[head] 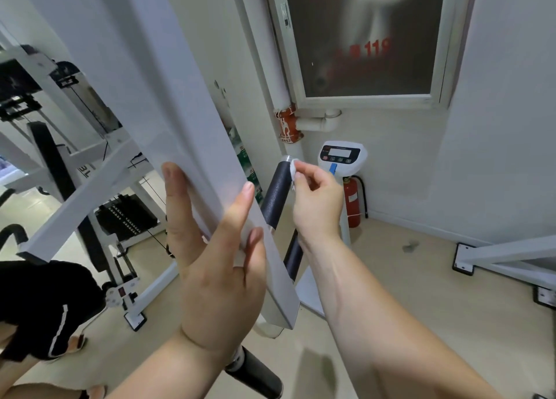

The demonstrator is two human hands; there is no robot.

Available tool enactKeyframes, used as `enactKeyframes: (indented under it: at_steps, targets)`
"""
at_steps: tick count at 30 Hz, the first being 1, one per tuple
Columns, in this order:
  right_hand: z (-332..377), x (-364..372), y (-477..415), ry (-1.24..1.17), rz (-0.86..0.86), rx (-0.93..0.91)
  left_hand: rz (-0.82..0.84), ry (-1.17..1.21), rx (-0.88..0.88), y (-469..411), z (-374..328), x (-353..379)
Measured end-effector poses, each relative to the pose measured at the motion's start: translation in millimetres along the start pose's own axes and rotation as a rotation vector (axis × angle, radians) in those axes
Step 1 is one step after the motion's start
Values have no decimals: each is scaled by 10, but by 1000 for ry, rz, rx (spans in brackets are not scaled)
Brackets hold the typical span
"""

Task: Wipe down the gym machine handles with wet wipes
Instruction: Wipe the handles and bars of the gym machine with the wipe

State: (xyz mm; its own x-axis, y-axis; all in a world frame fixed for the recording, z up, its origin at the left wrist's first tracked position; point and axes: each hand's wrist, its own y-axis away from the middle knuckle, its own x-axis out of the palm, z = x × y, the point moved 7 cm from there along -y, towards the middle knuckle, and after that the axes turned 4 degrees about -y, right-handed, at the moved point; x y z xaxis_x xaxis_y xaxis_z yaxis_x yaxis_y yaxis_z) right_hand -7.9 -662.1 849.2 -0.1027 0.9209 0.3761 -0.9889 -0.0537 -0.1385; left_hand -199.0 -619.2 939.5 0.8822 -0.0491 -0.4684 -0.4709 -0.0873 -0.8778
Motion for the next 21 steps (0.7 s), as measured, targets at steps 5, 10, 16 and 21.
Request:
enactKeyframes:
  at_steps: [5, 10, 16, 21]
  targets:
    - [82, -91, 690, 80, 97, -31, -11, 53, -18, 20, 45, -40]
    - [186, -1, 98, 264, 90, -116, 8, 65, -17, 5, 26, -51]
    - [167, -44, 368, 317, 97, -220, 0, 94, -15, 30, 25, -31]
    - [28, -363, 1010, 213, 239, -125, 15, 93, -10, 22, 84, -18]
